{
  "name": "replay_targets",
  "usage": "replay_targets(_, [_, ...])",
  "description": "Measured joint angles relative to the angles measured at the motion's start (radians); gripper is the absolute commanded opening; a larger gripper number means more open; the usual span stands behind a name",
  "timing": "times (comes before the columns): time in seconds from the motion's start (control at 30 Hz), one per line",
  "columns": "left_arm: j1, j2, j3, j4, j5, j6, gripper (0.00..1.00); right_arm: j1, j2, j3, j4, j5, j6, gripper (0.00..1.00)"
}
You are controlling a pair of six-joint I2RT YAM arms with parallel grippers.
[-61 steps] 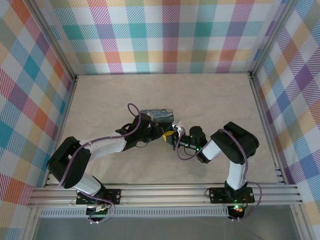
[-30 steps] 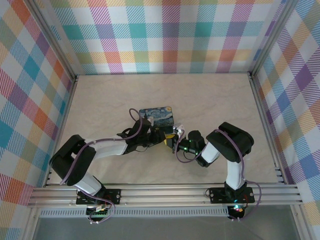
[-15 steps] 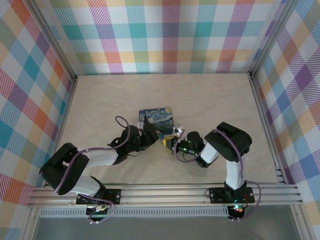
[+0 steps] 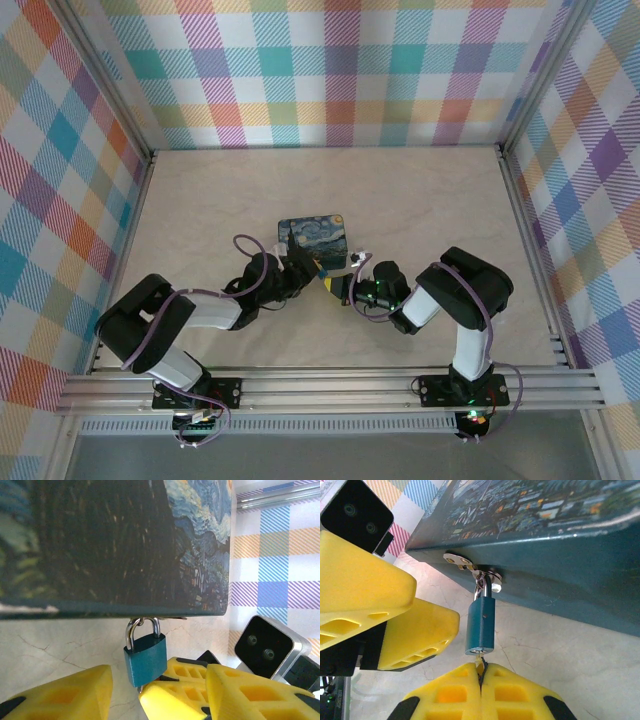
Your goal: Unlock the padlock with the key
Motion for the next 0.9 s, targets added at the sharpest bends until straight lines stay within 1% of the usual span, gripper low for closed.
replay_targets(0.37, [-0.003,0.042,0.0,0.028,0.0,-0.01,0.5,0.001,-0.008,0.012,-0.003,-0.006,0.059,0.0])
replay_targets(0.6, [-0.005,0.07,0.014,0.03,-0.011,-0.01,0.47,0.008,-0.016,0.016,-0.021,-0.01,0.078,0.0])
replay_targets(0.77, [-0.005,0.094,0.027,0.048,-0.026,-0.015,0.43,0.015,-0.016,0.023,-0.03,-0.01,0.085,0.0])
replay_targets(0.9, [-0.01,0.118,0.035,0.065,-0.034,-0.026,0.37,0.018,-0.016,0.025,-0.037,-0.01,0.092,0.0])
